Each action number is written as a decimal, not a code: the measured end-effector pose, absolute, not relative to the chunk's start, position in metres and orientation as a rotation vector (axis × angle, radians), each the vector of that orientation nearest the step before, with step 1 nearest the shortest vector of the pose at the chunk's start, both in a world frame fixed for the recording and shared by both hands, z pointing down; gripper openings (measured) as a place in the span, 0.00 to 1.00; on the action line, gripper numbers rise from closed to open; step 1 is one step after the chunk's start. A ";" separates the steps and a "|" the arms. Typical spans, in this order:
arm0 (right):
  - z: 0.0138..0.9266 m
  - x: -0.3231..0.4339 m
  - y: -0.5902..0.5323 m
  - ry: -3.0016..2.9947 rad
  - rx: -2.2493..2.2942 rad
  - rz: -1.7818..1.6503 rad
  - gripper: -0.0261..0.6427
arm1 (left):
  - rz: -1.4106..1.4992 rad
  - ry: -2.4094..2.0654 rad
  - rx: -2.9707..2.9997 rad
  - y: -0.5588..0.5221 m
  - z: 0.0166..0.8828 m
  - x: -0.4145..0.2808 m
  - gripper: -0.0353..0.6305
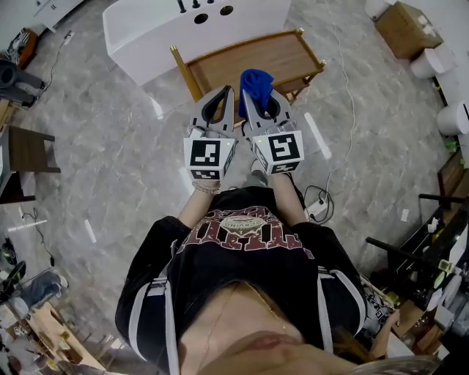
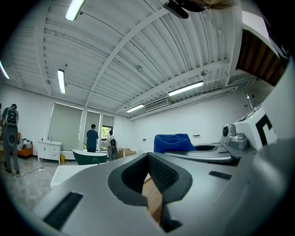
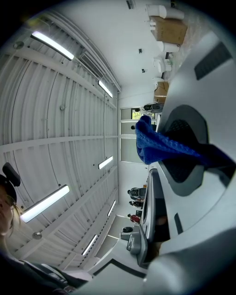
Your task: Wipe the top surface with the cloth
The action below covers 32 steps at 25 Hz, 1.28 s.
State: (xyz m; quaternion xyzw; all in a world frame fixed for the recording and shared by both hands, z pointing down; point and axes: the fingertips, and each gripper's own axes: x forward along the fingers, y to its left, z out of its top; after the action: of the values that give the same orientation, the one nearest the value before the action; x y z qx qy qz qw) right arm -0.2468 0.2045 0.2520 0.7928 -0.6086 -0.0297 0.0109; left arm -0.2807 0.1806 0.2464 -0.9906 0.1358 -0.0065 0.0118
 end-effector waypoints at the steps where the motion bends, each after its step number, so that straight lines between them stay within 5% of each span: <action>1: 0.251 -0.240 0.200 -1.909 2.465 -0.093 0.12 | -0.020 0.434 -3.086 0.177 0.245 -0.274 0.12; 16: 0.246 -0.143 0.159 -2.081 2.324 -0.081 0.12 | -0.040 0.641 -3.057 0.144 0.242 -0.179 0.12; 32: 0.283 -0.121 0.112 -2.217 2.180 0.033 0.12 | -0.134 0.847 -3.070 0.098 0.282 -0.158 0.12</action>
State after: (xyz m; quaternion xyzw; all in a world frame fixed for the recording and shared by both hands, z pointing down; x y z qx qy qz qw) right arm -0.1206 0.1120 0.2827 0.7009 -0.7129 0.0107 0.0162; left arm -0.1582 0.0985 0.2815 -0.9629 0.2656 -0.0421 -0.0227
